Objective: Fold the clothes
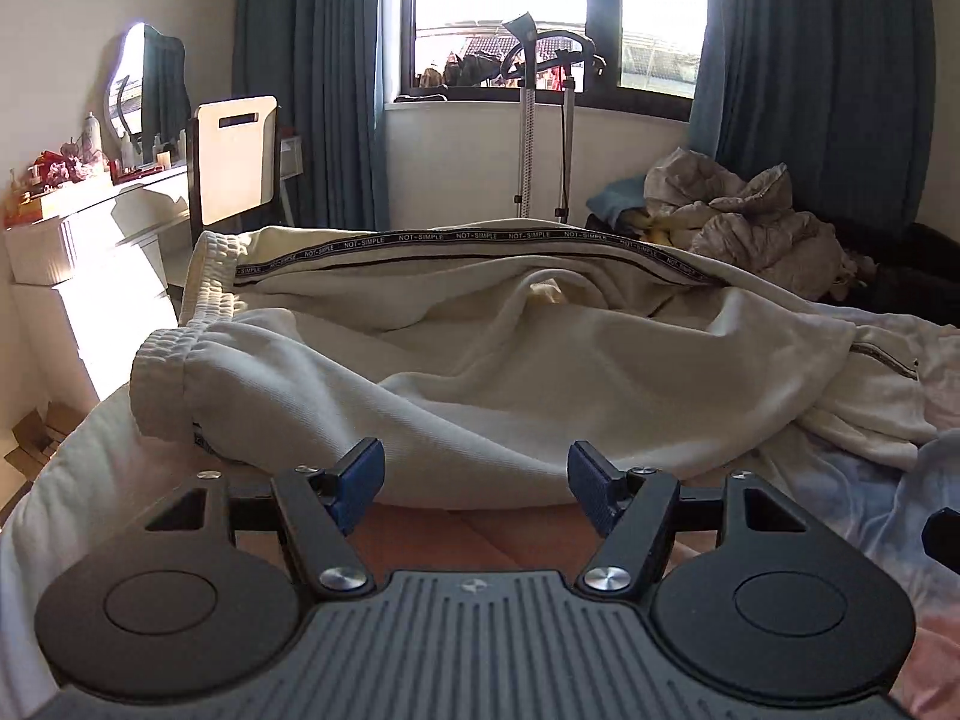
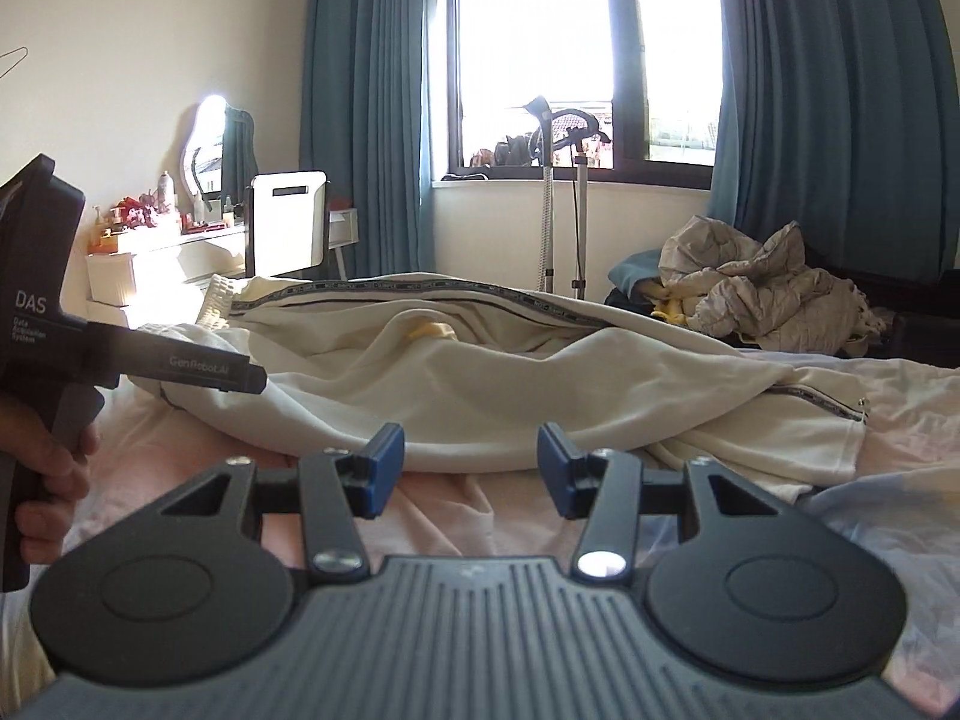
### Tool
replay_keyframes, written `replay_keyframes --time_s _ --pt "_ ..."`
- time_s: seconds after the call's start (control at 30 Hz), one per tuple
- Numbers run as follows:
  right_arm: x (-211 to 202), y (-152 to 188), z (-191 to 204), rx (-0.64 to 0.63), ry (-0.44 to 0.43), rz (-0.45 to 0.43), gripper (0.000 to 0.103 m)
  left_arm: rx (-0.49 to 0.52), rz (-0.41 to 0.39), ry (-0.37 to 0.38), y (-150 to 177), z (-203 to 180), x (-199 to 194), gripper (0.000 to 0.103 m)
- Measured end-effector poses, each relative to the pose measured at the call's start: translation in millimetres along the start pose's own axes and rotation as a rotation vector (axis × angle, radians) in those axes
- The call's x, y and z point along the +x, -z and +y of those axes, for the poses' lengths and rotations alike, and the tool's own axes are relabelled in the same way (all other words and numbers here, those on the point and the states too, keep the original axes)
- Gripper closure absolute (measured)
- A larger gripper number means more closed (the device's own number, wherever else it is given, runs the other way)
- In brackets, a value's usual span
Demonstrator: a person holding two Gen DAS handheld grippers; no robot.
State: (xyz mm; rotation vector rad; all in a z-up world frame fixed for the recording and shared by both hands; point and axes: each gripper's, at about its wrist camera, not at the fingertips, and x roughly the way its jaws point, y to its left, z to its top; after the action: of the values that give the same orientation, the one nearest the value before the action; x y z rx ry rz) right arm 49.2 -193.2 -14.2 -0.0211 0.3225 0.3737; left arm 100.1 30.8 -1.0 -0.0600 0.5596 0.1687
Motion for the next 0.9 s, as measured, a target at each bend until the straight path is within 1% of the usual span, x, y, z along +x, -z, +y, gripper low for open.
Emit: replay_keyframes --time_s 0.07,0.13,0.23,0.3,0.37,0.43,0.5,0.6,0.73,0.83,0.9 --pt "9.0 11.8 -17.1 0.052 0.029 0.043 0.053 -0.012 0.027 -0.021 3.7 3.1 6.7 0.032" --pt "19.2 15.7 -29.0 0.104 0.058 0.069 0.053 -0.028 0.056 -0.031 6.9 7.4 13.1 0.032" --pt "30.0 16.3 -38.3 0.143 0.089 0.074 0.052 -0.047 0.092 -0.038 10.9 13.0 22.9 0.032" --pt "35.2 18.5 -41.3 0.155 0.101 0.073 0.049 -0.074 0.109 -0.025 11.2 18.2 29.4 0.032" --pt "39.7 23.9 -41.3 0.158 0.111 0.091 0.049 -0.144 0.12 0.012 11.2 27.3 35.6 0.031" --pt "45.2 28.8 -41.3 0.164 0.119 0.111 0.049 -0.244 0.128 0.054 11.0 40.6 43.0 0.024" --pt "49.4 32.4 -40.4 0.172 0.131 0.123 0.047 -0.335 0.127 0.091 13.2 52.3 53.3 0.022" --pt "52.9 36.7 -36.5 0.16 0.158 0.122 0.043 -0.446 0.122 0.148 18.7 67.7 74.3 0.022" --pt "58.2 39.2 -36.4 0.179 0.157 0.127 0.04 -0.622 0.183 0.252 24.7 88.8 109.1 0.023" --pt "57.1 39.3 -36.1 0.177 0.157 0.122 0.038 -0.721 0.193 0.314 27.3 99.5 128.1 0.025" --pt "55.9 38.7 -36.7 0.181 0.156 0.118 0.038 -0.775 0.19 0.342 27.7 104.8 136.5 0.026"
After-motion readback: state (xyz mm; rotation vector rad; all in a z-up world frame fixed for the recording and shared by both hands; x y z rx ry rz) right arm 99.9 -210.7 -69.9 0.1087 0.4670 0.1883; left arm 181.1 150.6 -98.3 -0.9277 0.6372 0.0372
